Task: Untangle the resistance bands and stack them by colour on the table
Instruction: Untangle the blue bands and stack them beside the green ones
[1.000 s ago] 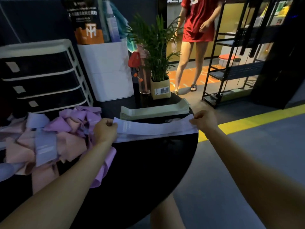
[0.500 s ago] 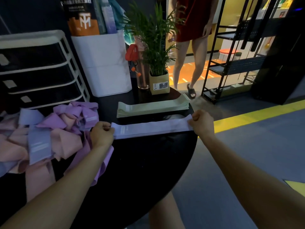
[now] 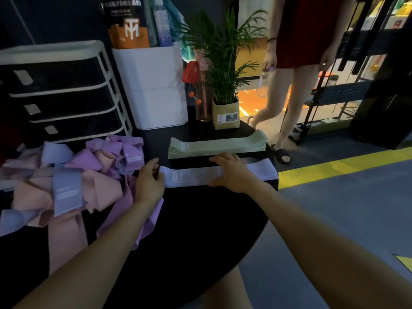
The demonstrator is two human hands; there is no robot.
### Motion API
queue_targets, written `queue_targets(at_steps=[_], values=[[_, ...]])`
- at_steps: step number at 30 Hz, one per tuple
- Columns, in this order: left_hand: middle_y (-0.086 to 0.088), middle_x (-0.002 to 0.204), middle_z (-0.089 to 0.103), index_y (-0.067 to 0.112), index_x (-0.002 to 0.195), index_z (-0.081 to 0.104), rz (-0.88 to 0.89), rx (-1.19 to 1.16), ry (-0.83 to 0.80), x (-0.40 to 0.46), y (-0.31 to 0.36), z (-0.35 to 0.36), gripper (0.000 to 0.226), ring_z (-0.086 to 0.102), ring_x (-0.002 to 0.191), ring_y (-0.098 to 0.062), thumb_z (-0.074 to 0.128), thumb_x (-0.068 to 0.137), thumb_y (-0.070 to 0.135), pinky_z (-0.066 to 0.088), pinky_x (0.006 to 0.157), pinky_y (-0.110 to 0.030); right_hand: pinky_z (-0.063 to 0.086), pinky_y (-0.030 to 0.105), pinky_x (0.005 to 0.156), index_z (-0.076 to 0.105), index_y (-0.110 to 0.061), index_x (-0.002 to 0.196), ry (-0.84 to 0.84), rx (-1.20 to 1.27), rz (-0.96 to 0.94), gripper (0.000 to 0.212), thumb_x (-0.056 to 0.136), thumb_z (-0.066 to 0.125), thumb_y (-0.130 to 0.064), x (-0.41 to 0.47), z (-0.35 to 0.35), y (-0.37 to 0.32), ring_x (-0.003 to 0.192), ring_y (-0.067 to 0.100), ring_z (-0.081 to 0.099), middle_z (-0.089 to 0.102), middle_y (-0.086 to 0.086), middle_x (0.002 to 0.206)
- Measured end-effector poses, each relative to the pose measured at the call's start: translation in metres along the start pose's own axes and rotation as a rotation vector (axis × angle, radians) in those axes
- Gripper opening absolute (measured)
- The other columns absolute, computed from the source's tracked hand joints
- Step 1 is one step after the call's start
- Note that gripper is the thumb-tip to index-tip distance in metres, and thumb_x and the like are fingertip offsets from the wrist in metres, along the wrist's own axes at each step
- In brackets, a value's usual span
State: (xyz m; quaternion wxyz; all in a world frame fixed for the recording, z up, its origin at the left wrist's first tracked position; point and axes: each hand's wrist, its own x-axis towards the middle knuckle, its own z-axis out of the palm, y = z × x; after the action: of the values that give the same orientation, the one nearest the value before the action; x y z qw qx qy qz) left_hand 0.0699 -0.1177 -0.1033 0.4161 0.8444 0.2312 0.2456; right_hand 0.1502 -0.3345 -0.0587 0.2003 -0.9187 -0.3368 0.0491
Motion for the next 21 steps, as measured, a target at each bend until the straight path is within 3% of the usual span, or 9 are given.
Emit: queue_targets(at_steps=[4,12,21], values=[[-0.009,0.142,0.044,0.01,0.137,0.044,0.072,0.041,-0.084,-0.002,0.0,-0.003,0.042,0.042,0.13,-0.023,0.044,0.096,0.006,0.029,0.104,-0.024,0.025,0.042,0.113,0.03,-0.025,0.145,-0.145,-0.006,0.043,0.079,0.079,0.068,-0.046,0.011,0.01,-0.002,0.136,0.029,0.027,0.03,0.003,0.148],[-0.012,0.132,0.051,0.008,0.129,0.051,0.078,0.095,-0.088,-0.001,-0.002,-0.002,0.034,0.049,0.118,-0.026,0.044,0.095,0.008,0.035,0.095,-0.025,0.034,0.039,0.104,0.045,-0.025,0.135,-0.029,0.004,0.054,0.066,0.077,0.071,-0.043,0.011,0.019,0.001,0.12,0.03,0.042,0.042,0.005,0.13],[-0.013,0.134,0.051,0.004,0.13,0.05,0.005,0.104,-0.187,0.011,0.007,-0.007,0.035,0.048,0.122,-0.026,0.045,0.096,0.011,0.034,0.099,-0.026,0.019,0.044,0.115,0.042,-0.025,0.137,-0.081,-0.048,0.076,0.068,0.078,0.069,-0.043,0.013,0.01,-0.011,0.129,0.027,0.038,0.04,0.004,0.138]])
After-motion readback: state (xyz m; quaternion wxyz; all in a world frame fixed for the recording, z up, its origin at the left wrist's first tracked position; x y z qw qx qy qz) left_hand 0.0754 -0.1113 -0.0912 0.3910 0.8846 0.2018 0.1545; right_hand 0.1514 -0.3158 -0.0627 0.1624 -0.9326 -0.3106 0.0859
